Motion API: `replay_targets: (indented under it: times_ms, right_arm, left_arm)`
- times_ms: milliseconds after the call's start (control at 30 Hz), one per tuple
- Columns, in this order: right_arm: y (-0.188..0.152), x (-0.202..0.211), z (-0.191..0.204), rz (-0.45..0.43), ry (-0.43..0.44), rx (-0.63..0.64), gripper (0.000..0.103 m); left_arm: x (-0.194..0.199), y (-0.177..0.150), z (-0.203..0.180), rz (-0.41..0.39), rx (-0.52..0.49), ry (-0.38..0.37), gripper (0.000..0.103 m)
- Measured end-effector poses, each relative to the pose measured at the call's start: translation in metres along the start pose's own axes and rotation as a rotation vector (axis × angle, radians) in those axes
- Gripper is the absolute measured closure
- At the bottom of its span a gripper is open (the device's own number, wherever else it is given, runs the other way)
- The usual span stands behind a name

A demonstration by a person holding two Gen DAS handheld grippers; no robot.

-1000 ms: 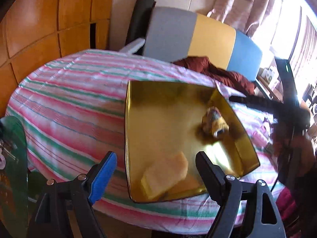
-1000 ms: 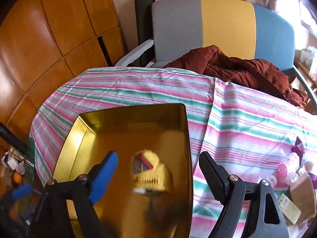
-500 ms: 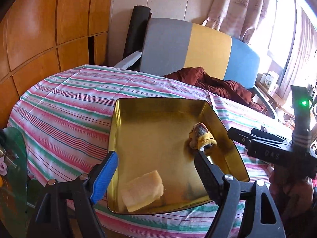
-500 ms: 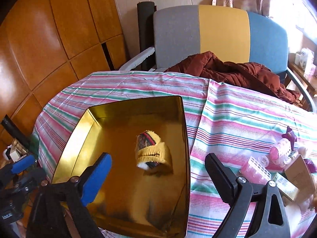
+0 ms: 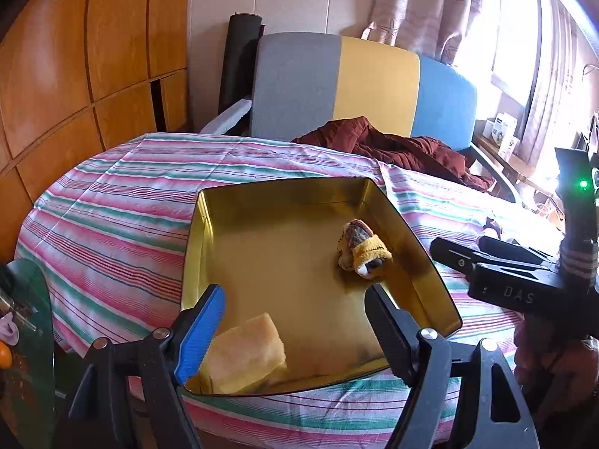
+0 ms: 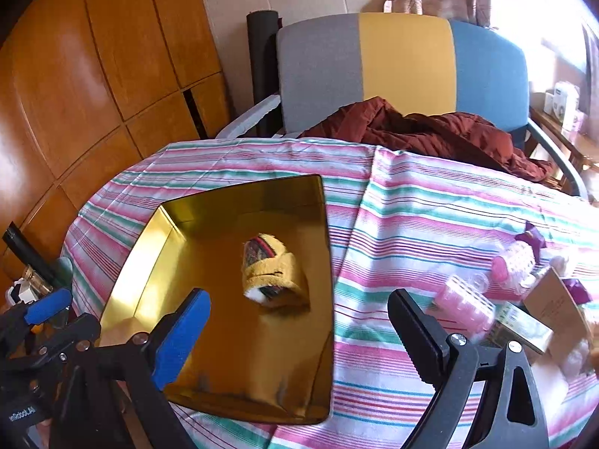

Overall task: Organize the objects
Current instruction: 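Carry the sponge and sock to the gold tray and release both, then move the left tool to the pink hair roller while the right tool grasps another roller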

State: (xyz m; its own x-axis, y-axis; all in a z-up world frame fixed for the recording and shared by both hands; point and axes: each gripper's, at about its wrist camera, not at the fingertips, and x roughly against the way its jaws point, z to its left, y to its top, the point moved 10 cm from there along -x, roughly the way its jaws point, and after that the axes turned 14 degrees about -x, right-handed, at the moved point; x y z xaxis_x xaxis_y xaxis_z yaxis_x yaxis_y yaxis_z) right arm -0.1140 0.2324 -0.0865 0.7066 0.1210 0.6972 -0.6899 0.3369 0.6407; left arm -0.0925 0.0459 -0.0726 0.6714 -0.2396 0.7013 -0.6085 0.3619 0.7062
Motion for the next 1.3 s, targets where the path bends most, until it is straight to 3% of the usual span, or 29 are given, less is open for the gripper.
replay_targets:
  times_ms: [400,667,933,1300]
  right_arm:
    - [0.001,0.026,-0.023,-0.065,-0.045,-0.001,0.000]
    - [0.002,0.034,-0.062,-0.075,-0.105,-0.059,0.000]
    - [0.013,0.062,-0.147,-0.118,-0.223,-0.178,0.000]
    - [0.039,0.135,-0.322,-0.223,-0.474,-0.495,0.000]
  left_arm:
    - [-0.003,-0.002,-0.033,0.020,-0.061,-0.045,0.025]
    - [-0.009,0.000,-0.061,0.031,-0.076,-0.141,0.025]
    - [-0.017,0.009,-0.098,0.050,-0.118,-0.235,0.025]
    - [-0.027,0.028,-0.176,0.075,-0.216,-0.386,0.025]
